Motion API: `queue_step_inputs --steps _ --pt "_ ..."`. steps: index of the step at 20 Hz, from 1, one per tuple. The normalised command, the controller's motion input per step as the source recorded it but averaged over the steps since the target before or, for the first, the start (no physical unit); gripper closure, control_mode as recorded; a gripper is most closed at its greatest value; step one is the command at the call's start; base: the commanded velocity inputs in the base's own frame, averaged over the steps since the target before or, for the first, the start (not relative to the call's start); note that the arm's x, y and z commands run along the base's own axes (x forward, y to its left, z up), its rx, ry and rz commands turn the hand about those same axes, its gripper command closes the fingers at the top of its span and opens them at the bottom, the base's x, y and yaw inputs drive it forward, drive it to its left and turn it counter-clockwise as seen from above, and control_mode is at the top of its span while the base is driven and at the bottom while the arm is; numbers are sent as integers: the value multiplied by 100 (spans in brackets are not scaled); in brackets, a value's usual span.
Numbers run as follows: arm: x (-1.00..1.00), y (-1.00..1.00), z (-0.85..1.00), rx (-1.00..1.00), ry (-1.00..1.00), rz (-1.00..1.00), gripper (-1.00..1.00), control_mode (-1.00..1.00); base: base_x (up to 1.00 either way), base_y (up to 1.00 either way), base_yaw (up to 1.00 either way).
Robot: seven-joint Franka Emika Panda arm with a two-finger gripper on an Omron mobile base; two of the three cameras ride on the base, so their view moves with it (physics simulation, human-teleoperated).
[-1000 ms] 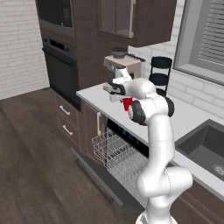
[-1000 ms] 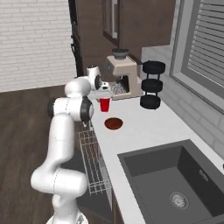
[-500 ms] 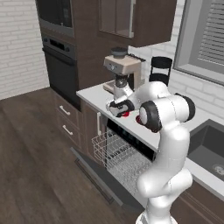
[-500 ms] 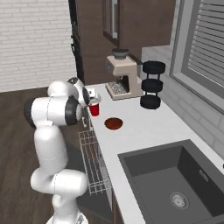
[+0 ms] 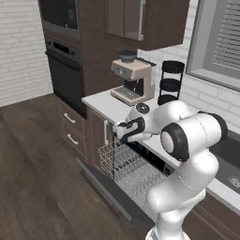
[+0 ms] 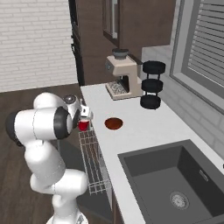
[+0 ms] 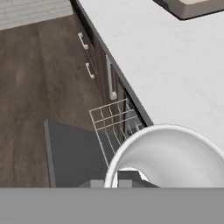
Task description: Pick up the cup and bowl from the counter, place them in the dishwasher, and close the dishwasher door.
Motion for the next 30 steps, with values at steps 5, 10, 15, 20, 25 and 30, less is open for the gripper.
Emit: queue_step_inputs --steps 5,10,15,20,25,30 --pt "-10 55 -17 -7 -1 -28 100 -100 0 0 0" --pt "0 56 -7 0 0 -39 100 -100 0 0 0" --pt "2 84 -10 8 4 -10 100 -100 0 0 0" --pt "31 45 -46 -3 4 -1 100 -100 0 0 0" --pt "51 29 -29 -6 9 -2 100 -100 0 0 0" --pt "30 1 -4 0 22 0 100 -100 0 0 0"
